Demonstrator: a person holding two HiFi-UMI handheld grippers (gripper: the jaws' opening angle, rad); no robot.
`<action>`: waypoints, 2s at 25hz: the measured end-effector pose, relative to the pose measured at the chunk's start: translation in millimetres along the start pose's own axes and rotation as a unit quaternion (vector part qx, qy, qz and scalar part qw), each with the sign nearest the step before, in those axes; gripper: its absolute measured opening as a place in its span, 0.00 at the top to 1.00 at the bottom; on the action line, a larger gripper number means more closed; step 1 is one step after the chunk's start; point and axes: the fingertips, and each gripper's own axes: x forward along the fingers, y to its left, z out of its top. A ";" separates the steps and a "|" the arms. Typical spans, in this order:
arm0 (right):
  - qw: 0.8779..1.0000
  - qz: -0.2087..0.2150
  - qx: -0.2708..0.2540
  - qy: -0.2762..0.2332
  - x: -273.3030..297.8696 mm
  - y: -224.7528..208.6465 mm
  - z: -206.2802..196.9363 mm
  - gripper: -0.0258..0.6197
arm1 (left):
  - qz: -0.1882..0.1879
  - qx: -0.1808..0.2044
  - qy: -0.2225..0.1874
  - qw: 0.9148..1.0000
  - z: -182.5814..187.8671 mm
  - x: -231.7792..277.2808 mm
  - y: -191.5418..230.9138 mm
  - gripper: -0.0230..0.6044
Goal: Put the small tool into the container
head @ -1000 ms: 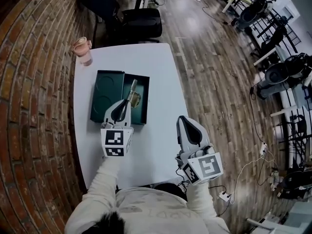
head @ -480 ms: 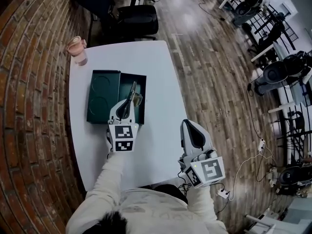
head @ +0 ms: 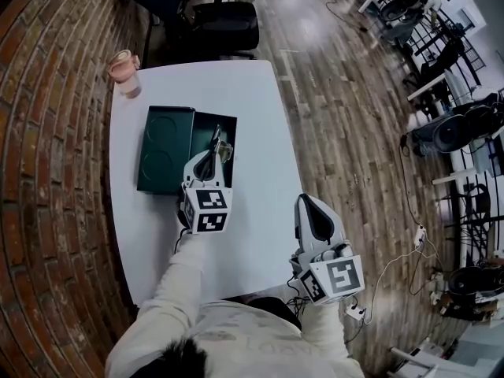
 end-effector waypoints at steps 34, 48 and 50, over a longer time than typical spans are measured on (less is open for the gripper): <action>1.000 -0.011 0.010 0.008 -6.4 -17.2 -8.6 0.94 | 0.027 -0.023 0.117 0.993 -39.0 47.3 -9.2 0.90; 1.000 -0.005 0.009 0.002 -12.2 -9.5 -2.2 0.94 | -0.016 -0.036 0.102 0.994 -31.5 34.5 -19.7 0.79; 1.000 -0.003 0.008 -0.001 -12.9 -8.2 -1.1 0.94 | -0.009 -0.037 0.089 0.995 -26.8 28.4 -17.0 0.86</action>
